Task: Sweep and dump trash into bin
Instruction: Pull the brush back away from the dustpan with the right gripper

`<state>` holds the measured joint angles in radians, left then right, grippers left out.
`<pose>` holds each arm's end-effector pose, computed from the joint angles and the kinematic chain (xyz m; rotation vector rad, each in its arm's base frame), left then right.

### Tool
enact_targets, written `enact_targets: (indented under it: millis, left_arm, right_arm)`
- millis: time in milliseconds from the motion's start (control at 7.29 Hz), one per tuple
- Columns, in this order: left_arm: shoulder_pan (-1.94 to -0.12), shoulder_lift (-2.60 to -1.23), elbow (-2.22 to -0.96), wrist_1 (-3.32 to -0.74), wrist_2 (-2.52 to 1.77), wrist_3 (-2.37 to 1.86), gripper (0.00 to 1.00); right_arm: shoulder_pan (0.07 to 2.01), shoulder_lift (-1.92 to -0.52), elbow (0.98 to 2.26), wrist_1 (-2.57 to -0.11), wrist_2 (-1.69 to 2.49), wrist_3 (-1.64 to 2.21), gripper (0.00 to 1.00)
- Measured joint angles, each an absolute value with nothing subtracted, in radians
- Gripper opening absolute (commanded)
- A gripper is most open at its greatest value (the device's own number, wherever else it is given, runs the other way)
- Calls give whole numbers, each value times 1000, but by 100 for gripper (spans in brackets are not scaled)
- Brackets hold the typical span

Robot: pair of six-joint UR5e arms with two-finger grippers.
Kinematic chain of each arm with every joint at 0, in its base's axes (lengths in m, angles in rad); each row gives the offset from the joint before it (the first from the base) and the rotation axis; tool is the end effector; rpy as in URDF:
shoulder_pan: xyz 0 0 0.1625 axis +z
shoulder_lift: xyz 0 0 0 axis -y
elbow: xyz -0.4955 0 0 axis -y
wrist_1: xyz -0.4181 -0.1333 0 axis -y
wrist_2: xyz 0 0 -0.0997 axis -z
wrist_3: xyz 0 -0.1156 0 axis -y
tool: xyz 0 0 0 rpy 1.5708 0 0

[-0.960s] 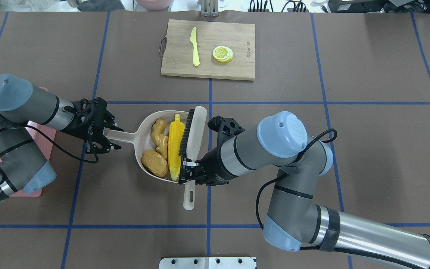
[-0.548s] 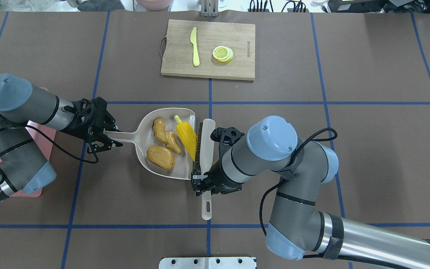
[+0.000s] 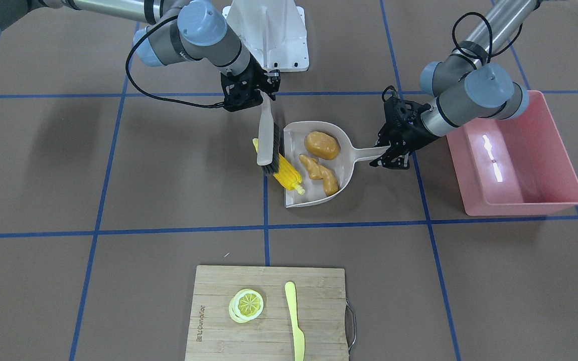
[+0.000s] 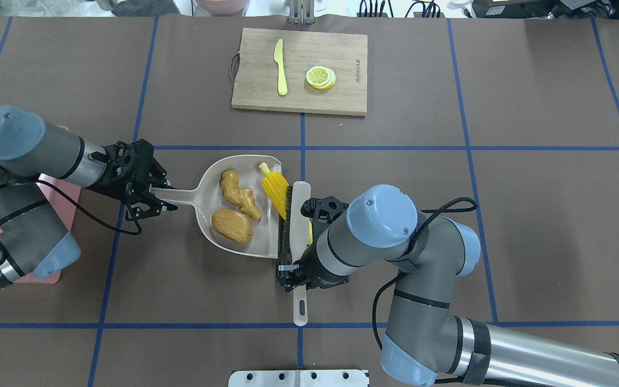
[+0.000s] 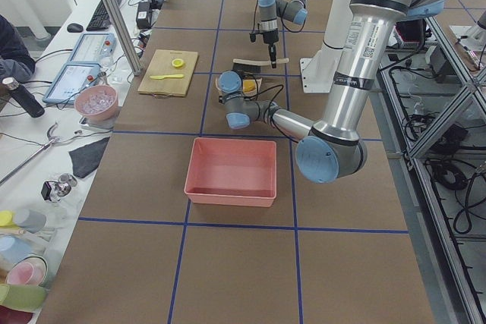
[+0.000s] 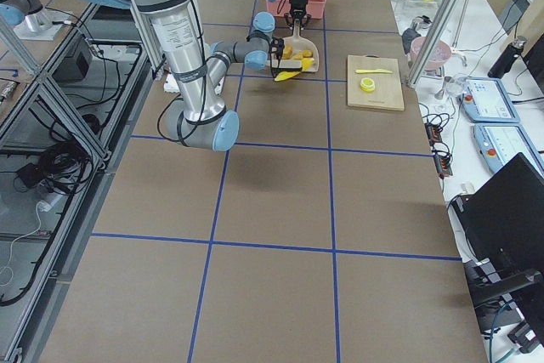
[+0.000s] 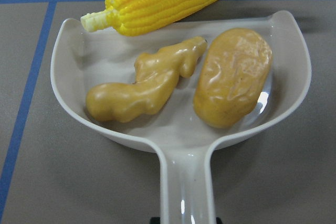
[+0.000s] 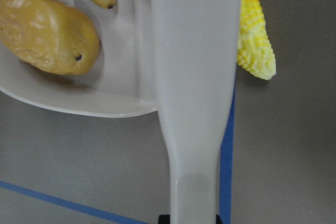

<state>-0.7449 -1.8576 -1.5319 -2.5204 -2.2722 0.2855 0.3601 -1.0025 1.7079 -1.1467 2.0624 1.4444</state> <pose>0.4484 -0.4933 0.4745 1.0252 0.9790 1.3541 -0.6458 -0.3273 0.2624 -0.1580 -1.1745 -0.0718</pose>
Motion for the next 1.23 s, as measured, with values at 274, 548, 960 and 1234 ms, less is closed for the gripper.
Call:
enact_targets:
  millis: [274, 548, 960, 1234]
  left_arm:
    - [-745, -1857, -1533, -2531, -2273, 283, 0]
    - [-745, -1854, -1534, -2534, -2272, 280, 0]
    - [-744, -1853, -1533, -2533, -2271, 278, 0]
    - [-744, -1853, -1532, -2533, -2272, 278, 0]
  right_arm:
    - [387, -1017, 1766, -1141, 2075, 1455, 0]
    - [452, -1047, 1829, -1142, 2153, 1458, 0]
    - [522, -1190, 1890, -1148, 2239, 1322, 0]
    - [608, -1289, 1959, -1277, 2304, 1135, 0]
